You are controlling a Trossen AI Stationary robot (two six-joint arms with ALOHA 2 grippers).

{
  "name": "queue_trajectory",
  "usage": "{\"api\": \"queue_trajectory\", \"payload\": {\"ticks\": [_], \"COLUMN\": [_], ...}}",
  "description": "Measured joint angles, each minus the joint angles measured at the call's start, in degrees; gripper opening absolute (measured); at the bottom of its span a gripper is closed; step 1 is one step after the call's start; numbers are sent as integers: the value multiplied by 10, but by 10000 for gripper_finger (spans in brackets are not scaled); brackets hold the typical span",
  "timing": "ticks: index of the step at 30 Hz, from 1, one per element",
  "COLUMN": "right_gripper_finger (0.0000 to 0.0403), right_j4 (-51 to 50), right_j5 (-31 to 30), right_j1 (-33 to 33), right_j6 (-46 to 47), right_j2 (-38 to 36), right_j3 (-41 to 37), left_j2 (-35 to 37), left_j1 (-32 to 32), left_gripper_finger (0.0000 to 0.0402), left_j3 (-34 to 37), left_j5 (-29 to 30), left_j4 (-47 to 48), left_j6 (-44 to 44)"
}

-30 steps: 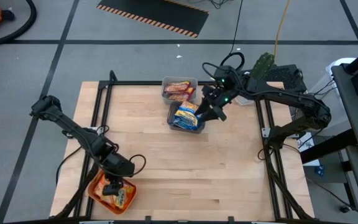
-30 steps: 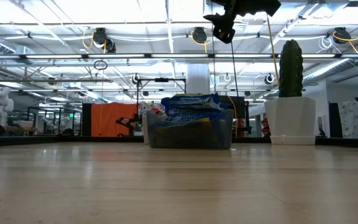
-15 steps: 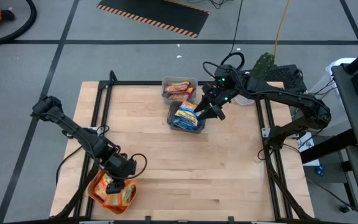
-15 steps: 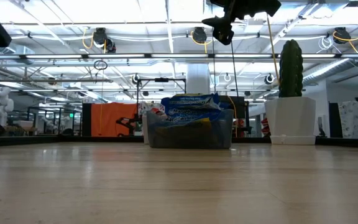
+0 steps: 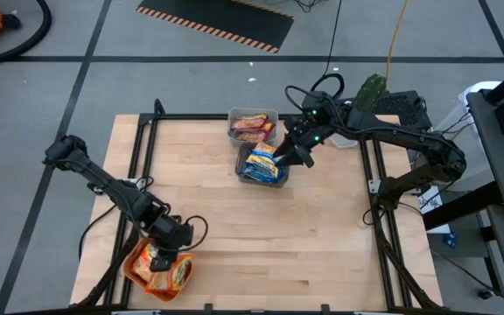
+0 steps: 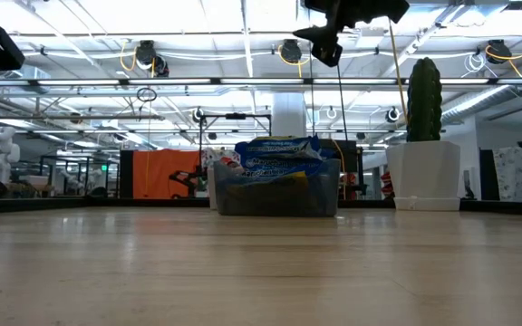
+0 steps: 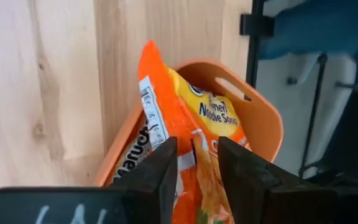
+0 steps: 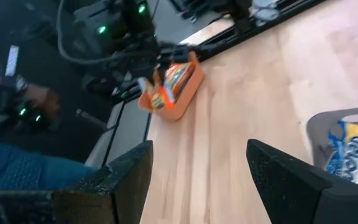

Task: Sort Maruchan noodles
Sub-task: Put the orange noodle pack into the orange bin, then return to Home Position

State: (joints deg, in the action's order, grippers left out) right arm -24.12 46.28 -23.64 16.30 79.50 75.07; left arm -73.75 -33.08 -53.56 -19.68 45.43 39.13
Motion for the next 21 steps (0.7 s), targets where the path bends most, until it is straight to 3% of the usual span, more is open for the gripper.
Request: {"api": "queue_trajectory", "payload": {"ticks": [6,10,21], "right_gripper_finger": [253,253,216], "right_j4": [62,102,262], "right_j5": [-28,-39,-179], "right_j1": [0,2,63], "right_j6": [70,90,196], "right_j2": [0,0,0], "right_j3": [0,1,1], "left_j2": [43,89,230], "left_j1": [21,35,62], "left_gripper_finger": [117,117,117], "left_j3": [-2,-3,-3], "left_j5": [3,96,283], "left_j4": [6,16,15], "left_j6": [63,39,15]}}
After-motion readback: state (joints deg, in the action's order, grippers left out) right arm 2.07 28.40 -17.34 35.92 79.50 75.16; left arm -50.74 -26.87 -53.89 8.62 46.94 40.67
